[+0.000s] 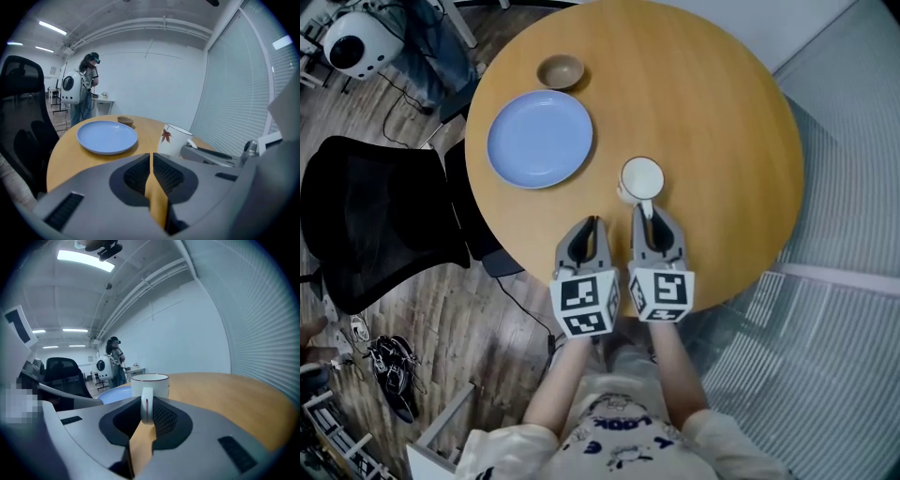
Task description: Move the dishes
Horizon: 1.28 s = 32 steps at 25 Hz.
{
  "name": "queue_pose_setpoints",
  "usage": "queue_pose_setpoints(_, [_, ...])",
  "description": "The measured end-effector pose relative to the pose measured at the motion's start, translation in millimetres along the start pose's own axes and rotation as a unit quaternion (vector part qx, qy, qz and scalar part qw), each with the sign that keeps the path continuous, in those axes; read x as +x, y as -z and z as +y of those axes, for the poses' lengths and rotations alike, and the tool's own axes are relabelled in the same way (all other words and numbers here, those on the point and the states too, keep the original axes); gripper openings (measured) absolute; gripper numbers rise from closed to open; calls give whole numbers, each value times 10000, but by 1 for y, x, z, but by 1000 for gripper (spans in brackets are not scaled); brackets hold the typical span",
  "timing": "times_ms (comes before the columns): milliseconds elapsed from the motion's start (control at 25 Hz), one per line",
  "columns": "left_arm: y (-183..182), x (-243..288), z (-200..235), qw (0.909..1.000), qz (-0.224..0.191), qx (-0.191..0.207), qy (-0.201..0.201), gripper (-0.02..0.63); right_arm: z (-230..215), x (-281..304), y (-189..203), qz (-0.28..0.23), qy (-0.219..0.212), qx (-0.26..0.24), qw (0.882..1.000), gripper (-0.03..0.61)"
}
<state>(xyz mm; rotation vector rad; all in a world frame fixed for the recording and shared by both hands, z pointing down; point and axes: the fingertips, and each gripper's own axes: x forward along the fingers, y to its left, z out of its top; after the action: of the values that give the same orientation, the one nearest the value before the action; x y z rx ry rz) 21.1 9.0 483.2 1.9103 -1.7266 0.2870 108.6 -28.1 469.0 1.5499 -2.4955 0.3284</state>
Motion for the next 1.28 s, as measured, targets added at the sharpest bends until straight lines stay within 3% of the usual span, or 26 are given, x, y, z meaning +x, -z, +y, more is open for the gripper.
queue_pose_setpoints(200, [-10,-17,43,9985,-185,-280,-422,23,52,20,3,100,-566,-143,9982,52])
queue_pose_setpoints(400, [-10,-31,75,9965,-252,-429,-677,23,88,31,16,251,-818,-223,9961,52])
queue_pose_setpoints(840, [7,-36,112,9941,-178,-545,-918,23,106,41,52,464,-736,-347,9956,52])
queue_pose_setpoints(1280, [3,-32,117,9950,-219,-464,-856,23,124,39,57,415,-850,-446,9945,54])
